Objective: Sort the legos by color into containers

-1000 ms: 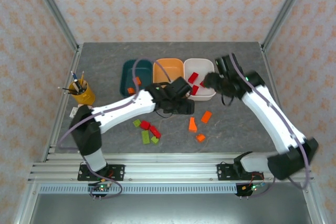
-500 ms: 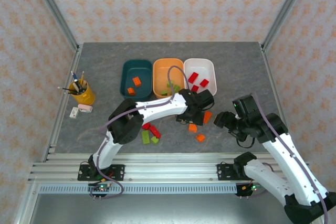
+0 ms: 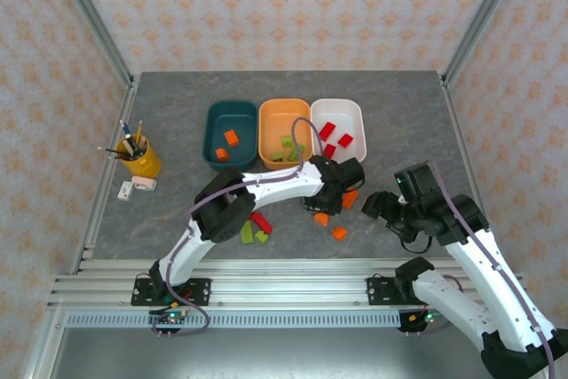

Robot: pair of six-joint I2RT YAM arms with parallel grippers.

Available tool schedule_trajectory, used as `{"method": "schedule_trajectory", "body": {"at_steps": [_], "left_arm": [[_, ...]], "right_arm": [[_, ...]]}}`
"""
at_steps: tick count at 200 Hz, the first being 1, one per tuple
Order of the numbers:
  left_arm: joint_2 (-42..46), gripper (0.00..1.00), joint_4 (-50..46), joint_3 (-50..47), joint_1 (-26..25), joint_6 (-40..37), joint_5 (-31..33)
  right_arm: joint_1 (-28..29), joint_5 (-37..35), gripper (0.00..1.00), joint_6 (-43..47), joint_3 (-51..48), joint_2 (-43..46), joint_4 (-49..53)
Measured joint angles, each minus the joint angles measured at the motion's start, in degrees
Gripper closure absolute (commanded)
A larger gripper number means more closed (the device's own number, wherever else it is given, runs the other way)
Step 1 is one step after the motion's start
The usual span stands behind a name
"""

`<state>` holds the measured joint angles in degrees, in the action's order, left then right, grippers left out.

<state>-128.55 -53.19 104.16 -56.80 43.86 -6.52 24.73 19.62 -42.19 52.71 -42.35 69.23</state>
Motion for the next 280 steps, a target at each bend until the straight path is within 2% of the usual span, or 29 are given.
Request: {"method": "schedule_trajectory", "body": {"at_steps": [45,71,92,113,141,169,199,229,280], "left_arm": [[1.07,0.79,-1.05,-0.09,0.33,-0.48,2.82],[7.96,0.79,-1.73,-3.39,3.13,-0.48,3.63],[17.05,0.78,-2.58,-6.34,8.15,-1.42,4.22],[25.22,0.78,-3.02,-8.48,14.71,-3.28,4.83],[30.1,0.78,-3.61,-10.21,24.33,-6.93,5.4],[28.87,0.78,-3.82,-10.25,32.11,-11.19,5.33],[24.85,0.78,-3.61,-10.05,36.68,-14.71,5.22],[17.68,0.78,-3.26,-8.41,38.86,-17.27,4.7],[9.05,0.78,-2.71,-6.27,39.39,-20.0,3.37]], "right_arm": [[0.0,1.49,0.29,2.23,0.02,-0.07,-0.57],[0.2,4.24,0.3,5.66,1.25,-1.6,-3.19],[1.92,6.69,0.3,7.52,3.43,-4.24,-7.76],[6.49,7.45,0.3,8.02,6.43,-8.5,-14.16],[13.25,6.51,0.29,6.97,8.61,-15.43,-26.99],[17.25,4.66,0.29,4.79,10.21,-23.12,-39.19],[18.47,4.11,0.3,3.89,16.35,-32.63,-45.51],[18.75,3.93,0.3,3.89,19.67,-36.92,-47.08],[18.75,3.72,0.3,3.45,19.74,-37.31,-47.01]]}}
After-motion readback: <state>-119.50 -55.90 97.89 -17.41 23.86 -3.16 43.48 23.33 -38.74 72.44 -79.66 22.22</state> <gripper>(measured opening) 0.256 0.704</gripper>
